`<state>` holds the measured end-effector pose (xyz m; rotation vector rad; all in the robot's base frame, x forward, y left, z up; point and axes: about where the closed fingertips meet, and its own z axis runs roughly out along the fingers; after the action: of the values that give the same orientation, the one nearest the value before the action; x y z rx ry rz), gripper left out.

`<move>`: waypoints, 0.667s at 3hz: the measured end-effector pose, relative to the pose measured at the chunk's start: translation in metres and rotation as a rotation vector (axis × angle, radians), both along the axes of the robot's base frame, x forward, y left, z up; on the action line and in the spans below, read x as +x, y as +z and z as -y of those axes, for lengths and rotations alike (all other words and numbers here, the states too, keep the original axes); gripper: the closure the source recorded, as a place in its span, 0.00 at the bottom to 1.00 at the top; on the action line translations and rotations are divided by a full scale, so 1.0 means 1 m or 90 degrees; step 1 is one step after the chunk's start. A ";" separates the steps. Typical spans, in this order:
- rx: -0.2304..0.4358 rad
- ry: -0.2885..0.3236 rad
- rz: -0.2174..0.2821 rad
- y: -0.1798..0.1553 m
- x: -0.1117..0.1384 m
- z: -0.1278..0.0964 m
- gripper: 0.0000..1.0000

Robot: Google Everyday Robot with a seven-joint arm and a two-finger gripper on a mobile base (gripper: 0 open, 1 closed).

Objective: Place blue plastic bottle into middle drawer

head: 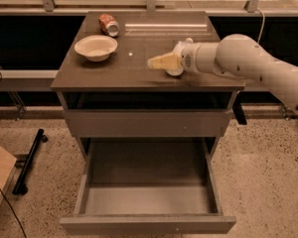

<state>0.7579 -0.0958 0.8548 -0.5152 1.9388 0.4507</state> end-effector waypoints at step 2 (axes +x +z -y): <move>0.009 -0.047 -0.011 -0.007 0.022 0.003 0.26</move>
Offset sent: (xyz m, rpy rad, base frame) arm 0.0294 -0.0079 -0.0095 0.0144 0.0278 -0.1092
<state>0.7797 -0.0986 0.8478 -0.4298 1.9633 0.4228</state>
